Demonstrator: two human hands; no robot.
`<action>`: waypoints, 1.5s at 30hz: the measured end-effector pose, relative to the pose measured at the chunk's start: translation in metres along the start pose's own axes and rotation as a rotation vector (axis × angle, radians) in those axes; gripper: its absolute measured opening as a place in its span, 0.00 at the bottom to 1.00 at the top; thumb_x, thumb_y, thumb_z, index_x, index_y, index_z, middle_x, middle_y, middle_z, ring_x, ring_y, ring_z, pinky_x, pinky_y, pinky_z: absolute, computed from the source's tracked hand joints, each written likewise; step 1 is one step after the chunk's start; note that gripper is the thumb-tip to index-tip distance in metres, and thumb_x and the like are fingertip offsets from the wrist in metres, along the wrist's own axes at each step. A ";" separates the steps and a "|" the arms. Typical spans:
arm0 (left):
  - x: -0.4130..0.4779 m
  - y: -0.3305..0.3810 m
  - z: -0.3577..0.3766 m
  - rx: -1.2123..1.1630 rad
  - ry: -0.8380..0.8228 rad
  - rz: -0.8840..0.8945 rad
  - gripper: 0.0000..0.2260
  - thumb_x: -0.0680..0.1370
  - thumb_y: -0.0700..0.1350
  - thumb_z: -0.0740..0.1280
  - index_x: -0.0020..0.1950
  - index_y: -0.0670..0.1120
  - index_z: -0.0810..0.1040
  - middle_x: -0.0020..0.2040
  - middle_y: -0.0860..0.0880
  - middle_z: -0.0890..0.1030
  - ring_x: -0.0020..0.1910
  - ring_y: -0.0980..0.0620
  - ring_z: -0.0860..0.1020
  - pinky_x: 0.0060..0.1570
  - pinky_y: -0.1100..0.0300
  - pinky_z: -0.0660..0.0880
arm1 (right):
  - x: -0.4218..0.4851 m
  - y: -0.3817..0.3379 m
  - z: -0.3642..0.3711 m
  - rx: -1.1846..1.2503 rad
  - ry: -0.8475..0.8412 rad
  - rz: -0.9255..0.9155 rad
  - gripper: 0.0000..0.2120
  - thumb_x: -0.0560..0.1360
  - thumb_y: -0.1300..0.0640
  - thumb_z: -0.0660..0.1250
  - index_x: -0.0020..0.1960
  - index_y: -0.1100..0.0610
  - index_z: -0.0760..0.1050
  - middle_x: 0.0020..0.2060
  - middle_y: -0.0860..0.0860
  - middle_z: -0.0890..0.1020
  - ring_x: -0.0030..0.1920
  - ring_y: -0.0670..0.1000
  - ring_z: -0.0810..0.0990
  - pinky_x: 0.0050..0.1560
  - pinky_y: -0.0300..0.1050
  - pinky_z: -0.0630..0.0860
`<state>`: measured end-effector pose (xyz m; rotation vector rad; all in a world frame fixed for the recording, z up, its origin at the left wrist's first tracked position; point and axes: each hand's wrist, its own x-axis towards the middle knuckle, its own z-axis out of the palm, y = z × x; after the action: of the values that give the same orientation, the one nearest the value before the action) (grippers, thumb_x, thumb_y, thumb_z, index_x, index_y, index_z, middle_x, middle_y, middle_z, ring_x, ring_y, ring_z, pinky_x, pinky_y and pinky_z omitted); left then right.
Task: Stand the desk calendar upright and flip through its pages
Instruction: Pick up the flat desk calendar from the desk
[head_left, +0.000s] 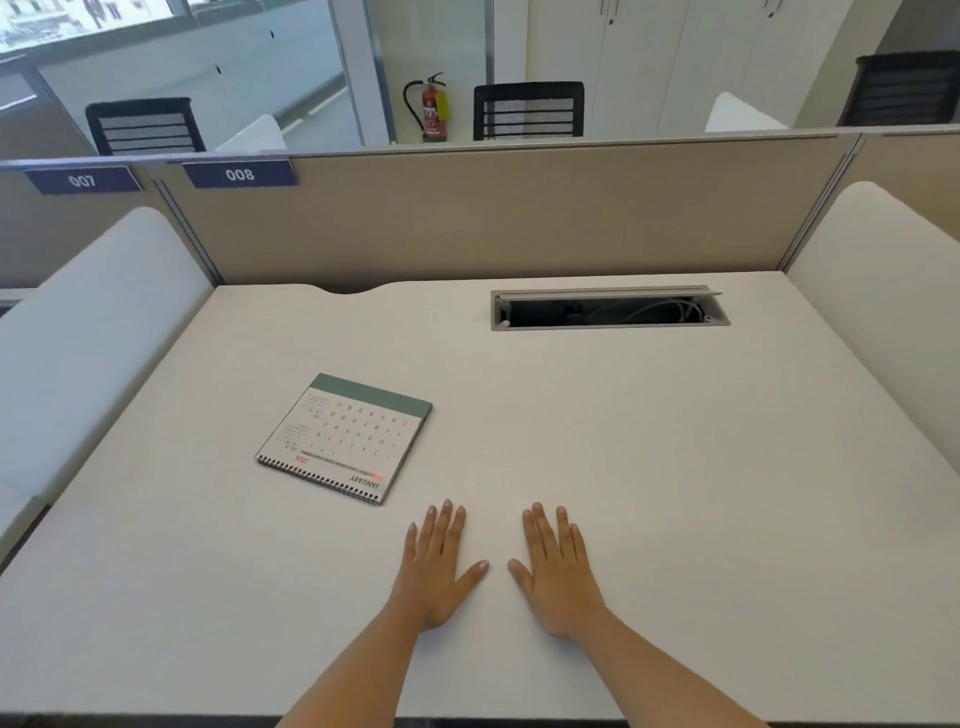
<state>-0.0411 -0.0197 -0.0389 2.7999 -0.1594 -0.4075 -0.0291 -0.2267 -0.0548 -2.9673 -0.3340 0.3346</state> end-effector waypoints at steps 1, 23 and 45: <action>0.001 -0.001 0.000 0.004 0.004 0.007 0.40 0.71 0.73 0.38 0.76 0.52 0.33 0.75 0.54 0.30 0.73 0.55 0.28 0.68 0.55 0.26 | 0.001 0.000 -0.001 -0.009 -0.019 -0.008 0.33 0.80 0.39 0.44 0.78 0.59 0.53 0.75 0.54 0.64 0.77 0.58 0.46 0.72 0.53 0.47; 0.114 -0.159 -0.100 -0.221 0.193 -0.455 0.40 0.77 0.63 0.59 0.78 0.43 0.42 0.79 0.45 0.44 0.77 0.43 0.39 0.72 0.43 0.37 | 0.113 -0.110 -0.026 0.053 -0.202 -0.004 0.43 0.70 0.31 0.29 0.79 0.55 0.41 0.76 0.50 0.36 0.76 0.65 0.36 0.72 0.66 0.36; 0.095 -0.165 -0.136 -0.339 0.235 -0.856 0.39 0.70 0.63 0.70 0.66 0.35 0.64 0.64 0.40 0.66 0.62 0.37 0.65 0.51 0.47 0.72 | 0.124 -0.139 -0.047 0.639 -0.190 0.023 0.43 0.76 0.43 0.64 0.79 0.58 0.45 0.79 0.51 0.47 0.78 0.50 0.45 0.77 0.47 0.45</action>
<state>0.0998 0.1610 0.0082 2.4102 1.0747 -0.2412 0.0713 -0.0689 -0.0123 -2.3187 -0.1679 0.5979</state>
